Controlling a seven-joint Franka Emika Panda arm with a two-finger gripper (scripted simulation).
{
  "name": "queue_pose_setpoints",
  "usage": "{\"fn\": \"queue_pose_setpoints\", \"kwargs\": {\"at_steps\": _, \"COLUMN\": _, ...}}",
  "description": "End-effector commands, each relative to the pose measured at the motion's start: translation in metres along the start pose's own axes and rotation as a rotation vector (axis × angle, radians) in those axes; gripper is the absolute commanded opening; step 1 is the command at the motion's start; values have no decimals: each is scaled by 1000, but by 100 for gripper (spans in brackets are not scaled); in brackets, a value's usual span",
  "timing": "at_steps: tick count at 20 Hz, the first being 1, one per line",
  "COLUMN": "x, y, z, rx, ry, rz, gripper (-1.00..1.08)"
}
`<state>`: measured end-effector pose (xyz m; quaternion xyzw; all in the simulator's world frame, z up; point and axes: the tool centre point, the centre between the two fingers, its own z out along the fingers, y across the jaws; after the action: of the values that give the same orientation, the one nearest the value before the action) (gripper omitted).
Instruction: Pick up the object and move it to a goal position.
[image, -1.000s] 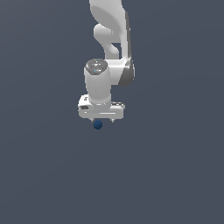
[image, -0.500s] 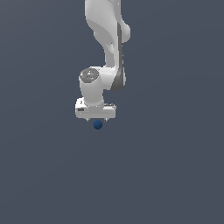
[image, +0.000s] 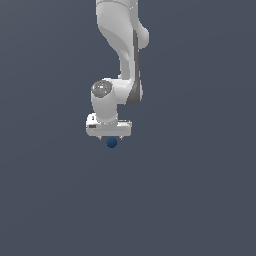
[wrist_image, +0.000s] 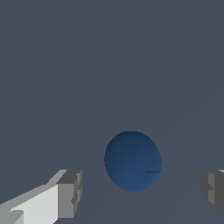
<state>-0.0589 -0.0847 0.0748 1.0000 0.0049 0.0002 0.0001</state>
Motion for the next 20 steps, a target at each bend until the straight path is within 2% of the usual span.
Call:
{"fn": "queue_pose_setpoints", "kwargs": {"at_steps": 1, "x": -1, "y": 0, "z": 9, "rx": 0, "ry": -1, "rz": 0, "gripper": 100}}
{"fn": "queue_pose_setpoints", "kwargs": {"at_steps": 7, "x": -2, "y": 0, "z": 37, "rx": 0, "ry": -1, "rz": -2, "gripper": 100}}
{"fn": "queue_pose_setpoints", "kwargs": {"at_steps": 12, "x": -1, "y": 0, "z": 44, "rx": 0, "ry": 0, "rz": -3, "gripper": 100}}
{"fn": "queue_pose_setpoints", "kwargs": {"at_steps": 13, "x": -1, "y": 0, "z": 44, "rx": 0, "ry": 0, "rz": -3, "gripper": -100}}
{"fn": "queue_pose_setpoints", "kwargs": {"at_steps": 20, "x": -1, "y": 0, "z": 44, "rx": 0, "ry": 0, "rz": -3, "gripper": -100}}
